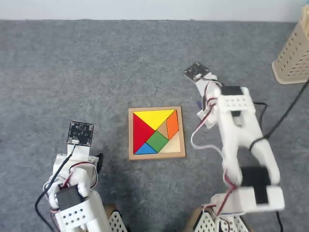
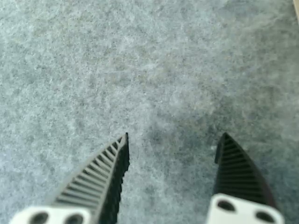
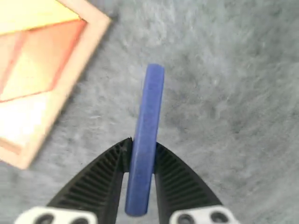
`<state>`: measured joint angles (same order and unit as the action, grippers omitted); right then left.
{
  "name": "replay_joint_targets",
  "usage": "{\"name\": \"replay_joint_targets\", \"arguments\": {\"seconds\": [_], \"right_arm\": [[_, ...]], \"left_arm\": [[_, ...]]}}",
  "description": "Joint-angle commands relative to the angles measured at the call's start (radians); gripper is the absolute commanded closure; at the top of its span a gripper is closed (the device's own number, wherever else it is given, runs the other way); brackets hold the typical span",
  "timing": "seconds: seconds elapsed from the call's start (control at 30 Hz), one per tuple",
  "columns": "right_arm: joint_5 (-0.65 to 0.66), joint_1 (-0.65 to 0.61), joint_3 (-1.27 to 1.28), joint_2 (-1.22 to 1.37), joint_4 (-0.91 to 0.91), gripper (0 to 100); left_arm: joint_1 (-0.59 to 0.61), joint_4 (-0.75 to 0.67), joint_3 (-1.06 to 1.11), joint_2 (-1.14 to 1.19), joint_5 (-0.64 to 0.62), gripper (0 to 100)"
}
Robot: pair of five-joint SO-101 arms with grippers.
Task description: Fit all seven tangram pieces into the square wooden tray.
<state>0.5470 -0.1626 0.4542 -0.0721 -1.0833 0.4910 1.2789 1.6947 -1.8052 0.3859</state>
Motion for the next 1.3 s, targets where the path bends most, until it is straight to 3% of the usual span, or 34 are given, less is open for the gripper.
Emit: {"name": "replay_joint_targets", "arguments": {"seconds": [0.0, 0.23, 0.43, 0.63, 0.9, 1.27], "right_arm": [[-0.077, -0.042, 0.028, -0.162, -0.005, 99.2], [-0.103, -0.041, 0.031, -0.223, -0.064, 99.2], [-0.269, -0.099, 0.092, -0.277, -0.128, 99.2], [-0.462, -0.225, 0.296, -0.366, 0.016, 99.2], [-0.512, -0.306, 0.338, -0.286, 0.160, 99.2], [-0.554, -0.306, 0.287, -0.182, 0.166, 98.7]], "left_arm": [[0.005, 0.003, -0.008, -0.015, 0.009, 72], [0.005, 0.003, -0.008, -0.015, 0.009, 72], [0.005, 0.003, -0.008, -0.015, 0.009, 72], [0.005, 0.003, -0.008, -0.015, 0.009, 72], [0.005, 0.003, -0.008, -0.015, 0.009, 72], [0.005, 0.003, -0.008, -0.015, 0.009, 72]]}}
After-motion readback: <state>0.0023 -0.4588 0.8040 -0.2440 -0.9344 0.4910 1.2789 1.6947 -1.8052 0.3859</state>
